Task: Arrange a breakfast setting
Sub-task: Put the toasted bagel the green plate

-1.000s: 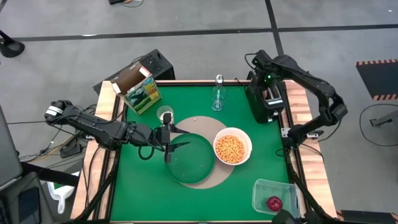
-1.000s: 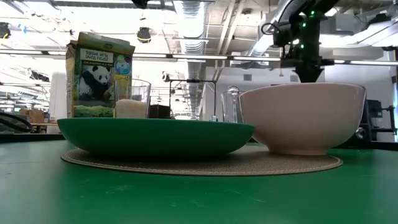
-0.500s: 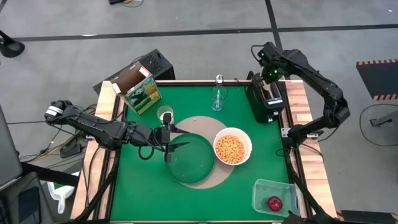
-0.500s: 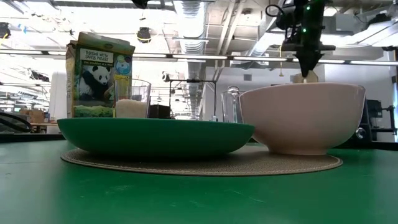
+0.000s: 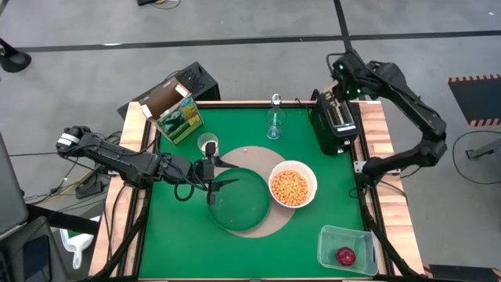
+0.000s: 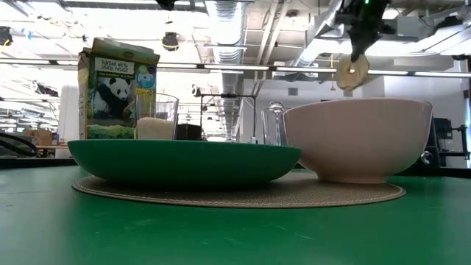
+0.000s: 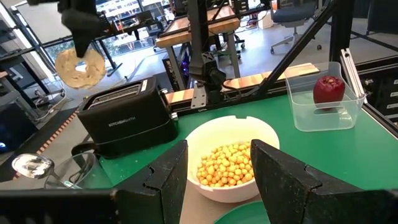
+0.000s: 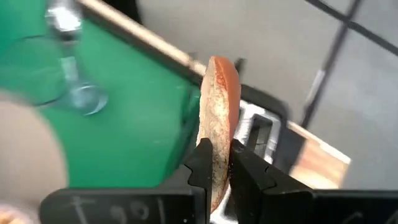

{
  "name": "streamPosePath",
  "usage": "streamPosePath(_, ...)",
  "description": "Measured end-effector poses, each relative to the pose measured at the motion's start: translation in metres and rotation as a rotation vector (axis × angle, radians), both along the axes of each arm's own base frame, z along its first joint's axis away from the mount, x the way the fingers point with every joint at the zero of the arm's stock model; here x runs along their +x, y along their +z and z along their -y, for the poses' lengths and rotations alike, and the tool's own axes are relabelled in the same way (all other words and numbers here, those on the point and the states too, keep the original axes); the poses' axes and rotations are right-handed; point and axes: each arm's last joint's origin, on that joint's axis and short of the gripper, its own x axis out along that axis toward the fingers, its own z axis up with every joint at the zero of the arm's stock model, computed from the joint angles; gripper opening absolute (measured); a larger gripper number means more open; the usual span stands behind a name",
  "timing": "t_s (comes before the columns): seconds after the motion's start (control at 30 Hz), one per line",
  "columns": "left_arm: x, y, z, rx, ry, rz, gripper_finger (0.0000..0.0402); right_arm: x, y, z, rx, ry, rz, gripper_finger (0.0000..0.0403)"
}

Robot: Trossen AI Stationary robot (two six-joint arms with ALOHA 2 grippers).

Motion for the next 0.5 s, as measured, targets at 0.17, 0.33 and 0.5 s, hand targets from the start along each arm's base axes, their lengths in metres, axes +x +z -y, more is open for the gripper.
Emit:
streamPosePath(0.17, -0.001, 0.000, 0.003, 0.024, 0.042, 0.002, 0.0163, 0.010, 0.008, -0.025, 0.024, 0.153, 0.100, 0.0063)
streamPosePath(0.33, -0.013, 0.009, 0.015, 0.069, 0.048, 0.036, 0.0163, 0.025, 0.015, -0.046, 0.039, 0.317, 0.217, 0.0063)
streamPosePath(0.5, -0.030, 0.020, 0.026, 0.087, 0.043, 0.066, 0.0163, 0.049, 0.014, -0.066, 0.016, 0.472, 0.309, 0.0063)
